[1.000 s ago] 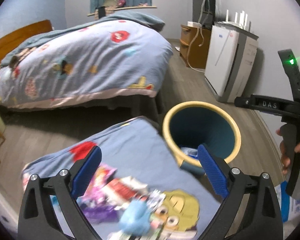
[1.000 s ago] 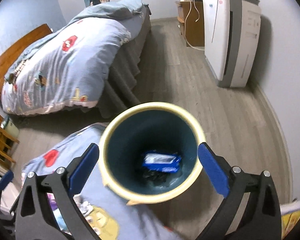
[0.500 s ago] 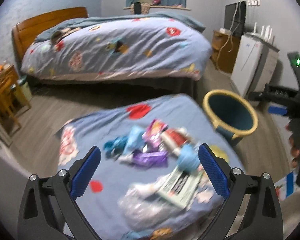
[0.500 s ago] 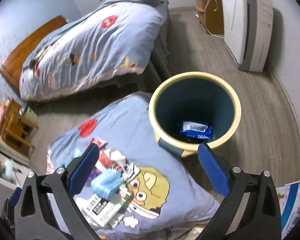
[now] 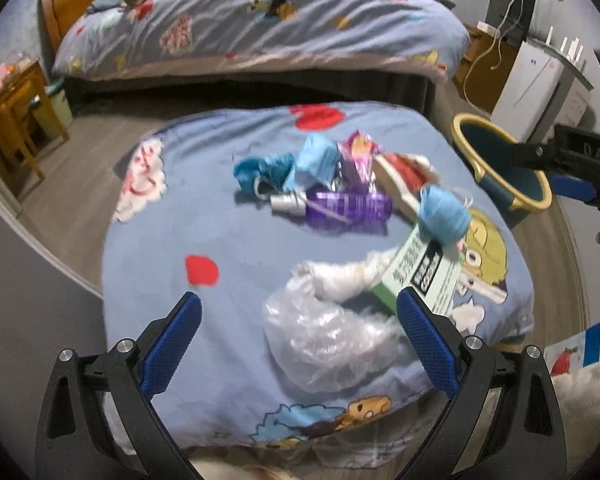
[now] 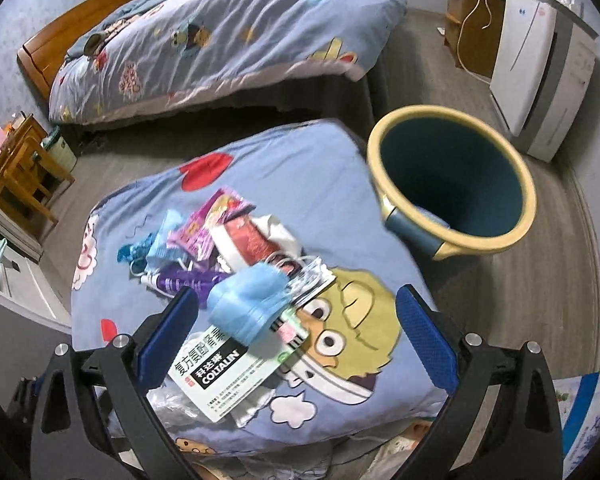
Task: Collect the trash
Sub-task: 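Return both tools to the pillow above the remaining trash, then grasp the clear plastic wrap with the left tool while the right tool grasps the blue mask, then move both tools over the bin and open them to drop the wrap and mask, then return both tools to the pillow toward the blue glove and wrappers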
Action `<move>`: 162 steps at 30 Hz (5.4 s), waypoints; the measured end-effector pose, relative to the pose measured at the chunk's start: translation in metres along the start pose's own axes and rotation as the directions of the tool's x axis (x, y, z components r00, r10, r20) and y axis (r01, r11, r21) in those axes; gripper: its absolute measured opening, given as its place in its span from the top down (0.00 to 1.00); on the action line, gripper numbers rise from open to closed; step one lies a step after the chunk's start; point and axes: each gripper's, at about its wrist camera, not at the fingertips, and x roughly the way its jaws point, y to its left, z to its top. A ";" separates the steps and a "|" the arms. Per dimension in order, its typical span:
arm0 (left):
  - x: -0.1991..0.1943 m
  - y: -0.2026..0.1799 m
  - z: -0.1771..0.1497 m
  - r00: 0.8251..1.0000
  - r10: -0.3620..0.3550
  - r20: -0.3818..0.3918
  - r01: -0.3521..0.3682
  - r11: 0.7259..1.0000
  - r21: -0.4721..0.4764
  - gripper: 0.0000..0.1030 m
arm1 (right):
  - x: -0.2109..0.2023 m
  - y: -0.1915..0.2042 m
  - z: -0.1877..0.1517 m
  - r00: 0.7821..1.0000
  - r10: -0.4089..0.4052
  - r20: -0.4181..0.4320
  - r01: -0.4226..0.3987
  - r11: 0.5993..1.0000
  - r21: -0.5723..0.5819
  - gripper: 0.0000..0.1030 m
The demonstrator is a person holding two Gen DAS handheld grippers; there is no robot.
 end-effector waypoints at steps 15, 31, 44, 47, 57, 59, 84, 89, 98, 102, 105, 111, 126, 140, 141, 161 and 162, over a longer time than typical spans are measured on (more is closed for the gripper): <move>0.039 -0.009 -0.012 0.981 -0.127 -0.150 0.127 0.992 -0.007 0.52 | 0.076 0.037 -0.021 0.975 0.074 -0.211 -0.098 0.990 -0.105 0.47; -0.004 -0.005 0.022 0.996 -0.088 0.018 0.087 0.996 0.033 0.88 | 0.038 0.039 0.002 0.987 0.099 -0.123 -0.114 0.986 -0.121 0.85; -0.078 -0.038 0.109 0.965 -0.128 0.227 0.098 0.985 0.140 0.88 | -0.064 0.005 0.078 0.974 0.205 0.093 -0.196 0.976 -0.097 0.85; -0.084 -0.052 0.131 0.958 -0.130 0.256 0.083 0.979 0.188 0.88 | -0.073 -0.005 0.093 0.975 0.182 0.127 -0.168 0.979 -0.114 0.85; -0.031 -0.092 0.161 0.960 -0.193 0.203 0.151 0.967 0.205 0.88 | -0.037 -0.074 0.109 0.983 0.137 0.125 -0.136 0.991 -0.011 0.85; -0.019 -0.102 0.162 0.961 -0.199 0.191 0.157 0.964 0.216 0.88 | -0.026 -0.093 0.111 0.988 0.107 0.115 -0.110 0.994 0.013 0.85; 0.079 -0.256 0.176 0.942 -0.325 0.084 0.268 0.880 0.392 0.88 | 0.031 -0.229 0.108 0.999 -0.026 0.033 0.019 0.978 0.207 0.85; 0.097 -0.276 0.181 0.941 -0.332 0.071 0.277 0.872 0.403 0.88 | 0.033 -0.226 0.111 0.996 -0.078 0.047 0.070 0.985 0.156 0.85; 0.125 -0.296 0.187 0.939 -0.339 0.052 0.294 0.874 0.386 0.86 | 0.035 -0.225 0.118 0.985 -0.146 0.092 0.137 0.986 0.095 0.85; 0.129 -0.297 0.189 0.940 -0.336 0.055 0.291 0.879 0.378 0.77 | 0.032 -0.222 0.121 0.981 -0.150 0.121 0.142 0.987 0.076 0.85; 0.128 -0.294 0.190 0.942 -0.328 0.069 0.282 0.886 0.369 0.59 | 0.032 -0.220 0.123 0.980 -0.152 0.132 0.143 0.987 0.072 0.81; 0.121 -0.279 0.195 0.945 -0.313 0.100 0.262 0.901 0.345 0.38 | 0.034 -0.215 0.125 0.980 -0.148 0.134 0.139 0.987 0.074 0.60; 0.058 -0.204 0.192 0.957 -0.209 0.201 0.140 0.941 0.309 0.10 | 0.015 -0.193 0.135 0.977 -0.094 0.190 0.067 0.987 0.148 0.06; -0.012 -0.039 0.165 0.965 0.010 0.262 -0.031 0.996 0.079 0.06 | 0.025 -0.079 0.139 0.987 0.040 0.159 -0.045 0.999 0.025 0.06; -0.010 -0.033 0.163 0.966 0.025 0.258 -0.045 0.996 0.071 0.06 | 0.028 -0.072 0.138 0.987 0.047 0.152 -0.050 0.999 0.015 0.06; 0.083 0.075 0.130 0.989 0.144 0.038 -0.142 0.989 -0.047 0.08 | 0.108 0.004 0.099 0.995 0.004 -0.103 -0.019 0.989 -0.144 0.06; 0.087 0.075 0.129 0.990 0.139 0.030 -0.137 0.989 -0.049 0.08 | 0.110 0.005 0.097 0.994 -0.001 -0.110 -0.016 0.988 -0.150 0.07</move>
